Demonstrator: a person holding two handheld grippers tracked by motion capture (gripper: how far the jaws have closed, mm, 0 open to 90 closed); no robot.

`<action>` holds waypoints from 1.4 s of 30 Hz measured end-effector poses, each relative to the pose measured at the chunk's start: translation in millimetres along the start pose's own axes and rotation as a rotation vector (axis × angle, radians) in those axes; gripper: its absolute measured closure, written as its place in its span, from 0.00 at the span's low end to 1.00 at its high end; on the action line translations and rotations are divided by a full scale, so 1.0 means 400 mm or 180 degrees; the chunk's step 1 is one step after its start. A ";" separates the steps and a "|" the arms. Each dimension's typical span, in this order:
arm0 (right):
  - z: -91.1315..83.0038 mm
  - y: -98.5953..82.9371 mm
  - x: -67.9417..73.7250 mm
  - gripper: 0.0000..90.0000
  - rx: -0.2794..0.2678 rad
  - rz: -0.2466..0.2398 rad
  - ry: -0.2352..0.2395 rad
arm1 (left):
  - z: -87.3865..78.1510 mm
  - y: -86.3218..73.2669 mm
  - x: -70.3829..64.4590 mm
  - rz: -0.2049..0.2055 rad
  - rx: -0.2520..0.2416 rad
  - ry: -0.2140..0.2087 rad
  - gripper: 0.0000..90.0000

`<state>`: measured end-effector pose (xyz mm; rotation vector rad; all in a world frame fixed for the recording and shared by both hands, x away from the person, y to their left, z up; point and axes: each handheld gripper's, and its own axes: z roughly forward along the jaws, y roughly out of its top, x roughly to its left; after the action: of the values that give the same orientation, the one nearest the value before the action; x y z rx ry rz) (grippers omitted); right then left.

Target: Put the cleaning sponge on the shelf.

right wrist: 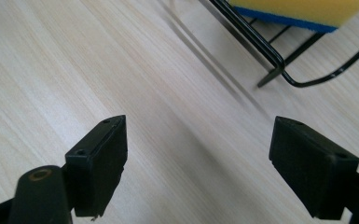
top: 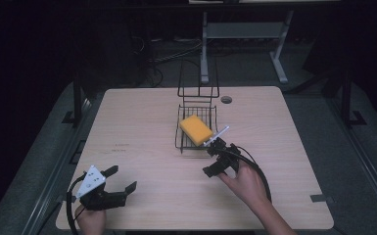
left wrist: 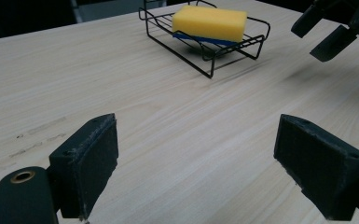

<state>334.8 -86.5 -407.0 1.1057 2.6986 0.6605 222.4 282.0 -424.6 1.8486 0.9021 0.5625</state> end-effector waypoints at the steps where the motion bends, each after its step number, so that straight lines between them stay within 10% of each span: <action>1: -0.001 -0.003 -0.002 0.21 -0.0007 -0.0002 -0.0012 | 0.000 0.000 0.000 0.0000 -0.0001 -0.0002 0.14; 42: -0.032 -0.137 -0.054 0.21 -0.0021 0.0256 -0.0065 | -0.007 -0.004 -0.005 0.0027 0.0013 0.0008 0.14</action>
<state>311.8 -140.7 -421.0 1.2180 2.6449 0.6661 218.6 282.3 -425.0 1.8563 0.8981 0.5687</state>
